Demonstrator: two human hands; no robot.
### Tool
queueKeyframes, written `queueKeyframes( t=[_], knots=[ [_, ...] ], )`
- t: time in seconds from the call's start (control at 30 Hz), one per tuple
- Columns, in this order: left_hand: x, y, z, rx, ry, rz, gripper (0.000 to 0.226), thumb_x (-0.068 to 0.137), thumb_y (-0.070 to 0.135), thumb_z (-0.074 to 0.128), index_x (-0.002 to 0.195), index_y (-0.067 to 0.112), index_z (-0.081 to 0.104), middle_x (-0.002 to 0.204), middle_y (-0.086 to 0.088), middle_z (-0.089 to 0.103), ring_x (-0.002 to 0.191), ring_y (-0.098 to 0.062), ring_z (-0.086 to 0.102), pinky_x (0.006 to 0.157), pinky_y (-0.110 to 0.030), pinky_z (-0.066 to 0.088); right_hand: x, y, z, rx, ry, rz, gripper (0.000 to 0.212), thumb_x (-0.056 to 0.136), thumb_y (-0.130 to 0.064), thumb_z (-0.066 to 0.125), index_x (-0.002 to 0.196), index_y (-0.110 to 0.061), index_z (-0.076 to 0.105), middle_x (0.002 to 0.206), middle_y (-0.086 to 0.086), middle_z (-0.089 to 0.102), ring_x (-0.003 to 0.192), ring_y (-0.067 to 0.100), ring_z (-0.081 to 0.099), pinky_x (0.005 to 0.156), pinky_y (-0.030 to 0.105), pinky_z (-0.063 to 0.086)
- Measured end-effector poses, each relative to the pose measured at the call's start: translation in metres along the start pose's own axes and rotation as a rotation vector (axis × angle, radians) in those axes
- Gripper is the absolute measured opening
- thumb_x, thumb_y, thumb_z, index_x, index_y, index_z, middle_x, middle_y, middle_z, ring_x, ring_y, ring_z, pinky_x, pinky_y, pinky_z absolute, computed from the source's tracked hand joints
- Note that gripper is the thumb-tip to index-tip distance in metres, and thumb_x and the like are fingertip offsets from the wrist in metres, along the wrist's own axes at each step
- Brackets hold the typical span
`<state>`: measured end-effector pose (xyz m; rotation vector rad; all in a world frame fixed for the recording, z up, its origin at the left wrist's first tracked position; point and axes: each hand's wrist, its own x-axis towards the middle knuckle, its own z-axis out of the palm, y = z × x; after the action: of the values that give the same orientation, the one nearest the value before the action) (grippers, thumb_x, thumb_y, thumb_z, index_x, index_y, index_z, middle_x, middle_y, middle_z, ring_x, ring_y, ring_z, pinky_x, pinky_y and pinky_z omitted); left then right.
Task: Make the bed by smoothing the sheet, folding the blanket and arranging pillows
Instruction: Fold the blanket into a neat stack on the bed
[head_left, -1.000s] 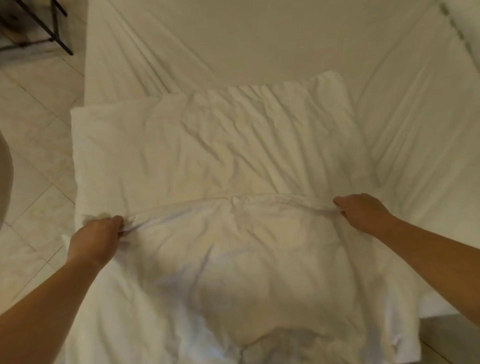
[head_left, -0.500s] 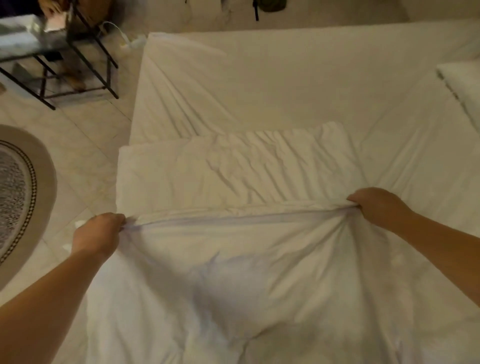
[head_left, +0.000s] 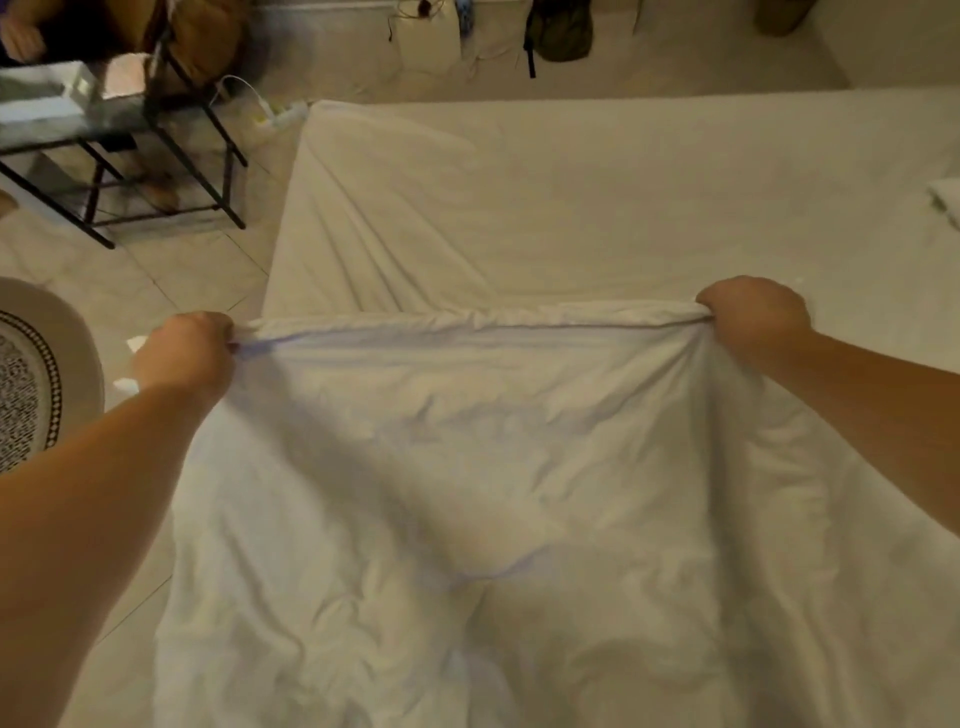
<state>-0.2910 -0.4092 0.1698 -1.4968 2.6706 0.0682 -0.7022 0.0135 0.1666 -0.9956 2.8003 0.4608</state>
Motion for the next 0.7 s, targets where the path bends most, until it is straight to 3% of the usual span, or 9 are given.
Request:
queueKeyframes(
  t=[0.1, 0.2, 0.27, 0.33, 0.4, 0.5, 0.6, 0.7],
  knots=[
    [0.020, 0.006, 0.033, -0.030, 0.052, -0.029, 0.011, 0.091, 0.008, 0.060, 0.090, 0.011, 0.071, 0.086, -0.018, 0.064, 0.082, -0.039, 0.057, 0.069, -0.047, 0.052, 0.017, -0.012, 0.024, -0.056, 0.035, 0.058, 0.025, 0.086, -0.004, 0.051, 0.091, -0.022, 0.068, 0.091, 0.007, 0.065, 0.087, 0.032, 0.062, 0.073, 0.035, 0.050],
    [0.016, 0.013, 0.073, 0.015, 0.193, -0.027, 0.024, 0.091, 0.006, 0.057, 0.112, 0.007, 0.067, 0.114, -0.021, 0.061, 0.104, -0.046, 0.052, 0.082, -0.054, 0.051, 0.025, -0.026, 0.052, -0.044, 0.272, 0.050, 0.023, 0.087, -0.002, 0.055, 0.107, -0.010, 0.065, 0.102, 0.018, 0.062, 0.094, 0.040, 0.054, 0.081, 0.047, 0.045],
    [0.002, 0.030, 0.099, -0.042, 0.281, -0.015, 0.032, 0.095, 0.013, 0.054, 0.126, 0.010, 0.059, 0.132, -0.019, 0.054, 0.115, -0.046, 0.048, 0.086, -0.055, 0.049, 0.024, -0.046, 0.068, 0.012, 0.371, 0.020, 0.035, 0.090, -0.014, 0.058, 0.125, -0.011, 0.054, 0.117, 0.019, 0.055, 0.102, 0.041, 0.050, 0.084, 0.050, 0.041],
    [-0.019, 0.054, 0.126, -0.125, 0.266, 0.070, 0.036, 0.101, 0.027, 0.050, 0.135, 0.017, 0.055, 0.140, -0.014, 0.052, 0.121, -0.043, 0.047, 0.086, -0.054, 0.049, 0.017, -0.077, 0.084, 0.077, 0.351, -0.045, 0.047, 0.095, -0.033, 0.052, 0.139, -0.018, 0.043, 0.127, 0.016, 0.051, 0.108, 0.040, 0.049, 0.085, 0.050, 0.041],
    [-0.039, 0.071, 0.161, -0.148, 0.140, 0.193, 0.045, 0.105, 0.038, 0.044, 0.147, 0.024, 0.048, 0.149, -0.013, 0.048, 0.132, -0.038, 0.044, 0.100, -0.052, 0.046, 0.008, -0.109, 0.110, 0.130, 0.275, -0.061, 0.058, 0.097, -0.047, 0.042, 0.149, -0.023, 0.034, 0.138, 0.013, 0.049, 0.117, 0.039, 0.049, 0.093, 0.051, 0.042],
    [-0.045, 0.074, 0.215, -0.102, -0.079, 0.204, 0.058, 0.107, 0.056, 0.021, 0.161, 0.036, 0.017, 0.168, -0.006, 0.023, 0.154, -0.032, 0.021, 0.125, -0.049, 0.020, 0.007, -0.141, 0.158, 0.225, 0.077, -0.030, 0.068, 0.098, -0.059, 0.028, 0.158, -0.030, 0.015, 0.158, 0.012, 0.032, 0.140, 0.037, 0.035, 0.113, 0.059, 0.029],
    [-0.033, 0.071, 0.250, -0.097, -0.086, 0.176, 0.062, 0.105, 0.060, 0.012, 0.162, 0.037, 0.004, 0.171, -0.002, 0.011, 0.158, -0.029, 0.008, 0.127, -0.049, 0.008, 0.017, -0.159, 0.200, 0.316, -0.025, 0.022, 0.069, 0.100, -0.065, 0.017, 0.159, -0.033, 0.004, 0.167, 0.007, 0.012, 0.151, 0.033, 0.016, 0.119, 0.063, 0.011],
    [-0.027, 0.075, 0.275, -0.100, -0.040, 0.164, 0.061, 0.106, 0.057, 0.016, 0.162, 0.037, 0.004, 0.171, -0.001, 0.009, 0.158, -0.029, 0.007, 0.128, -0.047, 0.004, 0.022, -0.175, 0.228, 0.320, 0.029, 0.048, 0.067, 0.102, -0.063, 0.015, 0.159, -0.032, 0.002, 0.167, 0.007, 0.010, 0.152, 0.033, 0.012, 0.119, 0.064, 0.008]
  ],
)
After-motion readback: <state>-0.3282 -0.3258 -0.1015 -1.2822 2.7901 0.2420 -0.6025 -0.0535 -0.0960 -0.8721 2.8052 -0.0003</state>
